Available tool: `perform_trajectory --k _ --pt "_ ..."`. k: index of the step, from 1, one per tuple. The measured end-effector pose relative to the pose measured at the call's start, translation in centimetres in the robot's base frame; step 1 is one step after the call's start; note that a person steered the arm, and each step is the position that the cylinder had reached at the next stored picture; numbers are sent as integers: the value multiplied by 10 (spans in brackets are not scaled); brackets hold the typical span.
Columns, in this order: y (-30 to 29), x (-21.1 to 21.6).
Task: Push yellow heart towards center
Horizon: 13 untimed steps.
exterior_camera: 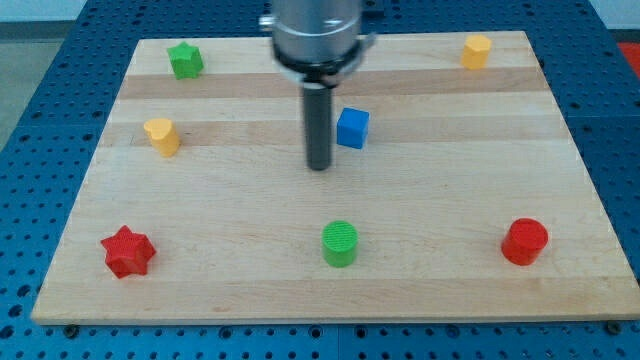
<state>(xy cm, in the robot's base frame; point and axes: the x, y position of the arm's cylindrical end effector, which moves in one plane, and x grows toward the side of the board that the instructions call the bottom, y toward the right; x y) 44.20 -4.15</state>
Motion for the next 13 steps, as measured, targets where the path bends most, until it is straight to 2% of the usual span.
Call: perform_trajectory --k 2,4,5,8,12,13 --pt "-123 11" --pt "-219 -10" --pt "-231 -26" --pt "-167 -48" --pt "-149 -98" --pt "-121 -98"
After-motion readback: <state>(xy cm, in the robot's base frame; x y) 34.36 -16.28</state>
